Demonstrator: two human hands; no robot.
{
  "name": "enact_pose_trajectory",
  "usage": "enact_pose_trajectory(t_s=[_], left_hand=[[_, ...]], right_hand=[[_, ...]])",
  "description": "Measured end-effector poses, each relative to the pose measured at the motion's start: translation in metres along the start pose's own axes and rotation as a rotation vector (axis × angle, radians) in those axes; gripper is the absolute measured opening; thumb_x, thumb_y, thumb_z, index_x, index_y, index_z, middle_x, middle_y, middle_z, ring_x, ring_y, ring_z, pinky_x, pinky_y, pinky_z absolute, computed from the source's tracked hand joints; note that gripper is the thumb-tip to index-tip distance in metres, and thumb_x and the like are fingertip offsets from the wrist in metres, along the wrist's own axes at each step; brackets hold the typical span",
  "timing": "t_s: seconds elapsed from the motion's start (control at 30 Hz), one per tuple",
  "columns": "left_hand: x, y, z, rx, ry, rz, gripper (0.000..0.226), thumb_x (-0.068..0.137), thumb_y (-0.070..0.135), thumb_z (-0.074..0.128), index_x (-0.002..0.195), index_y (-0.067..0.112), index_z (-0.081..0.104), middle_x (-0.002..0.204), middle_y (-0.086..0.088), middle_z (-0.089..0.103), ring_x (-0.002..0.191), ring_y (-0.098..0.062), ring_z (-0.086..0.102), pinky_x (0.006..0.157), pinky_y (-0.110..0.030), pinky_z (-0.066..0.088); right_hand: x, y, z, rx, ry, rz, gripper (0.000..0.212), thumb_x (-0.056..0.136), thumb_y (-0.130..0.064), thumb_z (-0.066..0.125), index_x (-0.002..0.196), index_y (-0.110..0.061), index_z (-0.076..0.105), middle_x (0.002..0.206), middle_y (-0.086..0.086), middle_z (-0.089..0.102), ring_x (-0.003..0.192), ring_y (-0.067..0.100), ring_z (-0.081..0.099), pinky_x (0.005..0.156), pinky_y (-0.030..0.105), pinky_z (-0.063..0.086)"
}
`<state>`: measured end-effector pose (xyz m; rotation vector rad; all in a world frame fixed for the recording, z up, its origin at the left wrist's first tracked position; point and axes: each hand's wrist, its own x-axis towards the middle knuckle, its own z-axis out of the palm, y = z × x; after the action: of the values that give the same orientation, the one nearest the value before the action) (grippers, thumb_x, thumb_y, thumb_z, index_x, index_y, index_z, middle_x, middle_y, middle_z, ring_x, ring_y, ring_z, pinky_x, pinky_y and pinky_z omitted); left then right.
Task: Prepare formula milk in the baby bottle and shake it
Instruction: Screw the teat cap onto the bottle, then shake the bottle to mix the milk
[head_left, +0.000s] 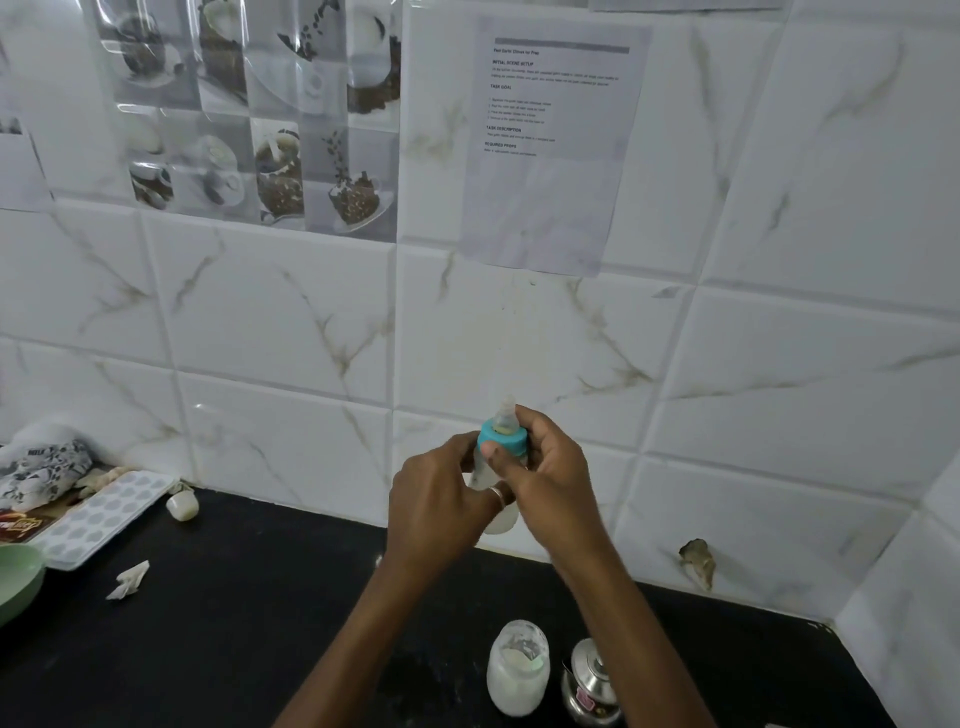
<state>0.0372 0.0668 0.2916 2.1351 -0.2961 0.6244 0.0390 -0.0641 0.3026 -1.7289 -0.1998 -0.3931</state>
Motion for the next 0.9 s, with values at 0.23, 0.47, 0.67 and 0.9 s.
enact_pose_trajectory(t_s=[0.23, 0.47, 0.67, 0.9], left_hand=[[-0.009, 0.003, 0.006, 0.106, 0.067, 0.051, 0.041, 0.085, 0.030, 0.053, 0.123, 0.022, 0.067, 0.092, 0.003, 0.075, 0.070, -0.015, 0.065, 0.066, -0.033, 0.050], [-0.009, -0.002, -0.002, 0.077, 0.110, 0.092, 0.057, 0.072, 0.058, 0.056, 0.117, 0.027, 0.071, 0.089, 0.011, 0.076, 0.076, -0.007, 0.068, 0.066, -0.008, 0.039], [-0.010, 0.001, 0.000, 0.072, 0.124, 0.146, 0.048, 0.073, 0.042, 0.070, 0.118, 0.024, 0.071, 0.095, 0.009, 0.075, 0.081, -0.011, 0.068, 0.070, -0.023, 0.052], [-0.009, -0.015, -0.005, -0.040, -0.028, 0.194, 0.073, 0.078, 0.045, 0.081, 0.142, 0.024, 0.053, 0.132, 0.012, 0.063, 0.118, -0.004, 0.058, 0.094, -0.020, 0.047]], right_hand=[[-0.017, 0.002, 0.030, -0.251, 0.304, -0.095, 0.051, 0.089, -0.030, 0.077, 0.137, -0.024, 0.059, 0.116, -0.025, 0.055, 0.103, -0.005, 0.057, 0.084, -0.002, 0.041], [-0.009, 0.002, 0.002, -0.155, 0.036, -0.006, 0.057, 0.079, -0.044, 0.085, 0.125, -0.044, 0.051, 0.111, -0.035, 0.057, 0.099, -0.015, 0.061, 0.074, 0.002, 0.048], [-0.005, 0.011, -0.004, -0.144, -0.097, 0.097, 0.046, 0.080, -0.044, 0.084, 0.119, -0.038, 0.061, 0.110, -0.021, 0.070, 0.099, -0.011, 0.064, 0.075, 0.012, 0.053], [-0.003, 0.007, -0.010, -0.144, -0.058, 0.041, 0.031, 0.084, -0.050, 0.077, 0.107, -0.043, 0.057, 0.101, -0.027, 0.069, 0.098, -0.012, 0.066, 0.070, 0.009, 0.054]])
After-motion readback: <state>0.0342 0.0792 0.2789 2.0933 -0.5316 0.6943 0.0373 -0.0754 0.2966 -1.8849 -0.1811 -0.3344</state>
